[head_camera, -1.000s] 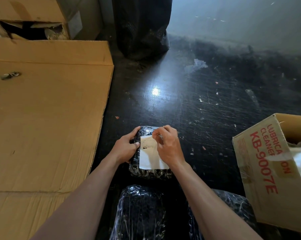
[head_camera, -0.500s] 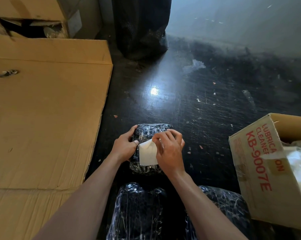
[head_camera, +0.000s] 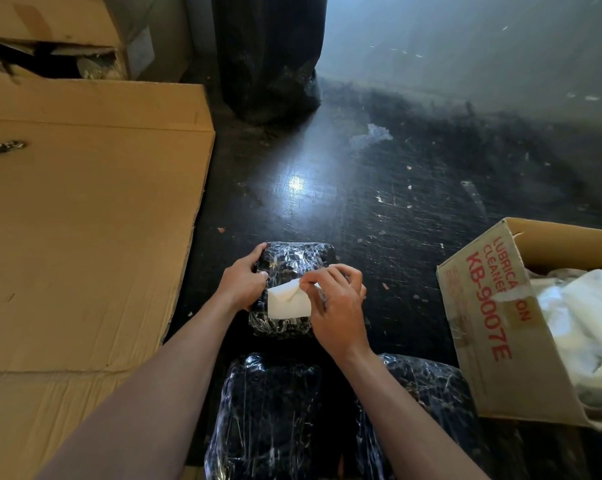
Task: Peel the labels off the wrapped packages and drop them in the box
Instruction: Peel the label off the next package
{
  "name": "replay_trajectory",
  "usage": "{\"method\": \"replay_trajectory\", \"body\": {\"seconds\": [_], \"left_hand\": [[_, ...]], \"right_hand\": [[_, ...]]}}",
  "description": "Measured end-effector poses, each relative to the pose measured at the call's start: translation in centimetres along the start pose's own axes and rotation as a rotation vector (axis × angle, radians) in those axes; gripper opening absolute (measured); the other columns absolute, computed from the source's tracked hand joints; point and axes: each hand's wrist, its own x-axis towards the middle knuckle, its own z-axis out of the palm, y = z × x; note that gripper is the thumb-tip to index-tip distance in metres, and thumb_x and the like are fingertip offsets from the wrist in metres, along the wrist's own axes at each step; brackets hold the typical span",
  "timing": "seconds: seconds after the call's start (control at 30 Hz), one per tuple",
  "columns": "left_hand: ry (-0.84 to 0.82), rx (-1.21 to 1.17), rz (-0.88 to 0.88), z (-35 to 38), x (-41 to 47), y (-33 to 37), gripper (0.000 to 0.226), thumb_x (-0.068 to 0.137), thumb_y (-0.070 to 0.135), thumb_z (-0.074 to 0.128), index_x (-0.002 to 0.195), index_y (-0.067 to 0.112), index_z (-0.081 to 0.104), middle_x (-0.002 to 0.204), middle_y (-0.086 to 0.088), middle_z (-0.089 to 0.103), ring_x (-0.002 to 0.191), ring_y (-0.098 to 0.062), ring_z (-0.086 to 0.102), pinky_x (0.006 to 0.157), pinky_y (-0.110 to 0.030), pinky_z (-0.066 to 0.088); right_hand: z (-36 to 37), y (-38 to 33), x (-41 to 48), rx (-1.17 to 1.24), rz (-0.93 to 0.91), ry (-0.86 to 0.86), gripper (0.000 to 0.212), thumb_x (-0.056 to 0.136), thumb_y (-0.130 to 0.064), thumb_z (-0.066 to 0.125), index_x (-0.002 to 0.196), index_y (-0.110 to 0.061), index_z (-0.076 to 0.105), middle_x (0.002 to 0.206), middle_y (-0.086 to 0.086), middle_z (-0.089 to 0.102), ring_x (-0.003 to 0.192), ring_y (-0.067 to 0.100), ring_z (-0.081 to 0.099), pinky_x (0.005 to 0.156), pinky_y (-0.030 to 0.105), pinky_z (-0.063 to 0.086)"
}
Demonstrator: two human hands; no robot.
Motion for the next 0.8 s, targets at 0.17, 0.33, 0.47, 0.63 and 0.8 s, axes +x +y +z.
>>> {"method": "replay_trajectory", "body": {"seconds": [0.17, 0.33, 0.47, 0.63, 0.8], "left_hand": [[-0.034, -0.104, 0.002, 0.1, -0.6, -1.0, 0.069, 0.096, 0.026, 0.061, 0.150, 0.055, 0.031, 0.135, 0.008, 0.061, 0.110, -0.020, 0.063, 0.074, -0.035, 0.061], [0.064, -0.106, 0.027, 1.2, -0.6, -1.7, 0.068, 0.089, 0.030, 0.072, 0.150, 0.041, 0.043, 0.138, 0.004, 0.064, 0.122, -0.014, 0.061, 0.106, -0.032, 0.045], [0.098, -0.106, 0.001, 1.3, -0.4, -1.8, 0.065, 0.087, 0.030, 0.074, 0.147, 0.040, 0.049, 0.135, 0.002, 0.066, 0.124, -0.016, 0.061, 0.110, -0.036, 0.044], [0.103, -0.099, 0.001, 1.4, -0.3, -1.9, 0.064, 0.089, 0.029, 0.072, 0.148, 0.039, 0.048, 0.138, 0.001, 0.064, 0.127, -0.018, 0.059, 0.110, -0.032, 0.042], [0.104, -0.090, 0.011, 1.4, -0.3, -1.8, 0.064, 0.090, 0.029, 0.072, 0.148, 0.038, 0.048, 0.138, 0.001, 0.064, 0.127, -0.018, 0.059, 0.108, -0.031, 0.041]], "right_hand": [[-0.7, 0.4, 0.3, 0.007, 0.063, -0.028, 0.008, 0.097, -0.023, 0.066, 0.093, -0.029, 0.069, 0.095, -0.020, 0.067, 0.111, 0.007, 0.036, 0.094, 0.041, 0.030], [-1.0, -0.2, 0.6, 0.001, 0.049, -0.035, 0.012, 0.096, -0.017, 0.067, 0.093, -0.028, 0.071, 0.091, -0.023, 0.066, 0.109, 0.004, 0.035, 0.093, 0.037, 0.028], [-1.3, -0.5, 0.9, -0.009, 0.036, -0.036, 0.015, 0.095, -0.015, 0.068, 0.093, -0.029, 0.071, 0.091, -0.025, 0.063, 0.111, 0.004, 0.035, 0.094, 0.036, 0.027], [-2.2, -0.8, 1.1, -0.003, 0.024, -0.050, 0.013, 0.095, -0.016, 0.069, 0.094, -0.029, 0.072, 0.092, -0.025, 0.064, 0.112, 0.006, 0.037, 0.094, 0.037, 0.027], [-2.9, -1.2, 1.0, 0.012, 0.012, -0.041, 0.013, 0.094, -0.014, 0.070, 0.093, -0.027, 0.073, 0.089, -0.025, 0.063, 0.112, 0.010, 0.040, 0.096, 0.043, 0.034]]}}
